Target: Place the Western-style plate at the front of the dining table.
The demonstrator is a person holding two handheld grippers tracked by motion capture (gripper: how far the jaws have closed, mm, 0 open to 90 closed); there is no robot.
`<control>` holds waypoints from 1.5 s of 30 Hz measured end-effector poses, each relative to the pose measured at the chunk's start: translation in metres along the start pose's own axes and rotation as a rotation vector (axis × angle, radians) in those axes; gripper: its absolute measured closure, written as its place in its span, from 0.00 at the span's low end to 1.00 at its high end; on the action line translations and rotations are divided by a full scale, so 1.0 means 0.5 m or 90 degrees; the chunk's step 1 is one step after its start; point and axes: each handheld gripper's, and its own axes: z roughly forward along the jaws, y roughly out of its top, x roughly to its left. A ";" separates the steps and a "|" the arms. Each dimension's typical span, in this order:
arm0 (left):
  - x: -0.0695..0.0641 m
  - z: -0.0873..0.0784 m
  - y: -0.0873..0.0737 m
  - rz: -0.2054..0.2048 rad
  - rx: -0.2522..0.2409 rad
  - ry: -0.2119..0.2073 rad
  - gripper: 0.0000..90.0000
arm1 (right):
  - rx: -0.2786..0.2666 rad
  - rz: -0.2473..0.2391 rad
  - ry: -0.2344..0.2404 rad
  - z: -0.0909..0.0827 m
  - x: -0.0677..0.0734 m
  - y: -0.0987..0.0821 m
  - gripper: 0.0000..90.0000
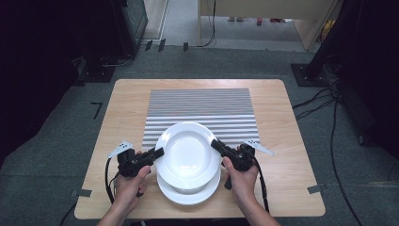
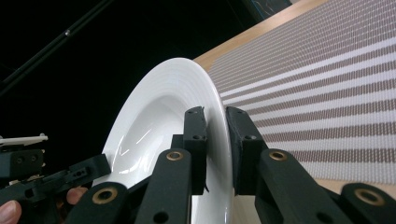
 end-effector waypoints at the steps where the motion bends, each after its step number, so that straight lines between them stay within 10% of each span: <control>1: 0.000 0.003 0.005 0.001 -0.001 -0.002 0.81 | 0.000 0.001 0.001 0.001 0.000 0.003 0.89; 45: 0.059 0.185 0.177 -0.022 0.026 0.039 0.80 | -0.008 0.007 -0.058 0.114 -0.056 0.163 0.89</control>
